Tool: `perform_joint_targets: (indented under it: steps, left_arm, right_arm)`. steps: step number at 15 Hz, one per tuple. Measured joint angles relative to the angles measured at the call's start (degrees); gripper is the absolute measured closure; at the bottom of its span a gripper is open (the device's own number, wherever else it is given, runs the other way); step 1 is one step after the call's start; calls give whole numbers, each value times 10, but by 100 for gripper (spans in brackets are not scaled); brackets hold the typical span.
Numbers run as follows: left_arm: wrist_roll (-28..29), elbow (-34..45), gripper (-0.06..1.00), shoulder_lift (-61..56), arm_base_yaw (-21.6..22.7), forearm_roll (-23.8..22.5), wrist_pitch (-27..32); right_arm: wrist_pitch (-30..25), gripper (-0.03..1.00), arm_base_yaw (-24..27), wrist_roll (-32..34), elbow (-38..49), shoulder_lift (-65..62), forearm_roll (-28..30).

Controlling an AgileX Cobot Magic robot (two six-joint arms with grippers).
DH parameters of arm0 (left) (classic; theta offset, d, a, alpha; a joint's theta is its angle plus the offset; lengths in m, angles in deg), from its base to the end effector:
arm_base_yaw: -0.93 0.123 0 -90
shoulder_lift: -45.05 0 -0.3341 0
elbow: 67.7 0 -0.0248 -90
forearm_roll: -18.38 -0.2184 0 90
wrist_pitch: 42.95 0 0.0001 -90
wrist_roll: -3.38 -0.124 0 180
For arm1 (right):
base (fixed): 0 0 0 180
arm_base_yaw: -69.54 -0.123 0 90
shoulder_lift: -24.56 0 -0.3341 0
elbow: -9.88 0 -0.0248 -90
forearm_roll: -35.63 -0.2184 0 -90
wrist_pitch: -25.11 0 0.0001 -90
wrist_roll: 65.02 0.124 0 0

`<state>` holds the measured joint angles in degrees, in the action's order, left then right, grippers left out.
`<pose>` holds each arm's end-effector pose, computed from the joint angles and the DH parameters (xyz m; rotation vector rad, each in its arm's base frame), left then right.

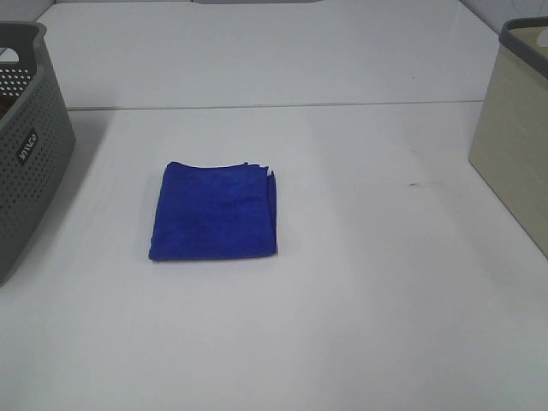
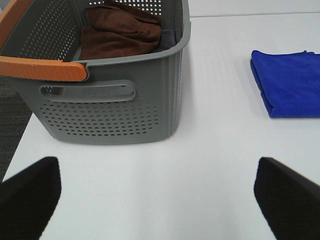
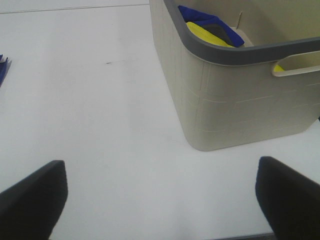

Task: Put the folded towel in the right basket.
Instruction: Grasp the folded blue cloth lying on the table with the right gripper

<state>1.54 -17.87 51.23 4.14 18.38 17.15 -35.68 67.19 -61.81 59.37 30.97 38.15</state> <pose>-0.0536 -0.0030 0.2470 -0.0242 2.0268 0.0557 -0.0541 -0.0070 0.2476 0.0175 2.0358 0.0084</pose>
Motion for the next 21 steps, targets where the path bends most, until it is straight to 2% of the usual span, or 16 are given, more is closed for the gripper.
perform_joint_targets:
  steps: [21]
  left_arm:
    - [0, 0, -3, 0, 0, 0, 0]
  right_arm:
    - [0, 0, 0, 0, 0, 0, 0]
